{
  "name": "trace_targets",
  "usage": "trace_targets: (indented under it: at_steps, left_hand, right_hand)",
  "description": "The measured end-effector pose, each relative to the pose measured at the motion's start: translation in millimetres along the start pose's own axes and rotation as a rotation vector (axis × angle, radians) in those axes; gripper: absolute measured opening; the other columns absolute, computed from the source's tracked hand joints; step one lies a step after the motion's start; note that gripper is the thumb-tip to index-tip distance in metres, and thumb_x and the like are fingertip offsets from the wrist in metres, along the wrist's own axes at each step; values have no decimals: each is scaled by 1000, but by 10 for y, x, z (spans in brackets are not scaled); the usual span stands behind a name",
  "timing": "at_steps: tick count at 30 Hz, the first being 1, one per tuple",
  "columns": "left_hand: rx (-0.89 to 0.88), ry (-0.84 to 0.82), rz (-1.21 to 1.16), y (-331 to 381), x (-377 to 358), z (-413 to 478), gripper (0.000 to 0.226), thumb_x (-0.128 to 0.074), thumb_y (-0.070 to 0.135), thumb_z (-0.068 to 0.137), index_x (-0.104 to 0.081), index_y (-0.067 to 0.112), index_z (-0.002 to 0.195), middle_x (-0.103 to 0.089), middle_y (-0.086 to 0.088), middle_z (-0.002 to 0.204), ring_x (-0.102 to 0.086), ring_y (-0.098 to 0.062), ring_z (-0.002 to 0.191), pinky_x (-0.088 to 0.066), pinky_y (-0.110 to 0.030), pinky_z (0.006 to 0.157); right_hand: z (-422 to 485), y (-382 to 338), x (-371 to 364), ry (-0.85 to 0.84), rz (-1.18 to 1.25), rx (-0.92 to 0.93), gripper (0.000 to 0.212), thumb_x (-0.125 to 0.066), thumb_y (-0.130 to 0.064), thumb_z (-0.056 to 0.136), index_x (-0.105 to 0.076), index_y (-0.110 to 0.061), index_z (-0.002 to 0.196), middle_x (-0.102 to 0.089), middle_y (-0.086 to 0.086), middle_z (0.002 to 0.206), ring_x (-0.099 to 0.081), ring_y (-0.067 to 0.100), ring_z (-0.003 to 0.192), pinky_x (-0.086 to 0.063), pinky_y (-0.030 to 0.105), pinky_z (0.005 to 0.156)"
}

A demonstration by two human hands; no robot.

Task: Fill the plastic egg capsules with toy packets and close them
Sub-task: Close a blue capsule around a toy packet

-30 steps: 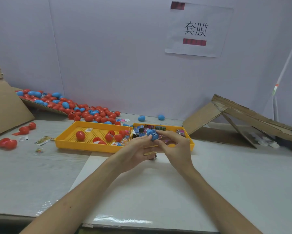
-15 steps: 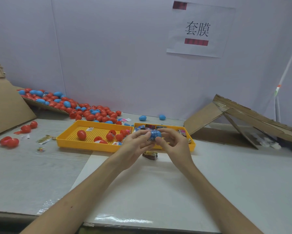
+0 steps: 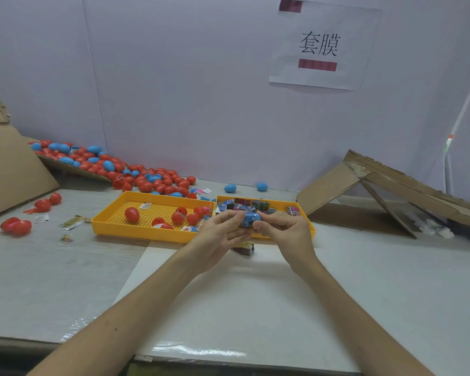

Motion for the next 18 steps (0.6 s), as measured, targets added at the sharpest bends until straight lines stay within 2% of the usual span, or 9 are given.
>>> trace_targets:
  at_steps: [4,8,12,15,18]
  left_hand:
    - [9,-11,-15,-3,-5,2,39,-71,26,89,-64,2,118,-75,-14,111,-74,-27,103,-59,-27,81]
    - [18,-4,-20,-6,18,15,41,-73,29,87,-65,3,118,-75,-15,112,-73,-29,105,-59,-27,81]
    - [18,1,-54,-9,22,32,41,-75,28,86,-64,3,116,-75,-16,112,-73,-29,107,-59,-27,80]
    - [10,11,-99,10,23,30,44,-74,26,87,-61,1,121,-75,-15,113,-73,-28,106,-59,-27,80]
    - [2,42,-98,20,22,22,45,-74,25,85,-60,1,119,-76,-14,112,-73,-28,106,-60,-27,80]
  right_hand:
    - [-16,-32,11,-30,5,3,20,-79,-23,76,-81,-37,90,-77,-5,82,-69,5,77,-54,17,71]
    - [-16,-20,-5,-17,38,-28,17,-77,-23,78,-82,-34,90,-78,-1,88,-74,12,81,-58,22,72]
    - [-12,20,-14,-8,34,-92,17,-71,-17,89,-77,-24,104,-79,1,91,-75,15,79,-57,20,69]
    - [-1,27,-41,8,12,-92,26,-69,-12,93,-72,-16,118,-78,2,96,-76,19,81,-57,22,68]
    - [10,12,-24,56,-49,-34,16,-75,-9,88,-75,-18,101,-78,-1,93,-76,19,80,-56,22,69]
Point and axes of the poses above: each hand's wrist, its own z-axis towards the middle knuckle, its own x-axis out of the back of the hand, y = z × x, the point moved 1 cm from there along z, towards the middle knuckle
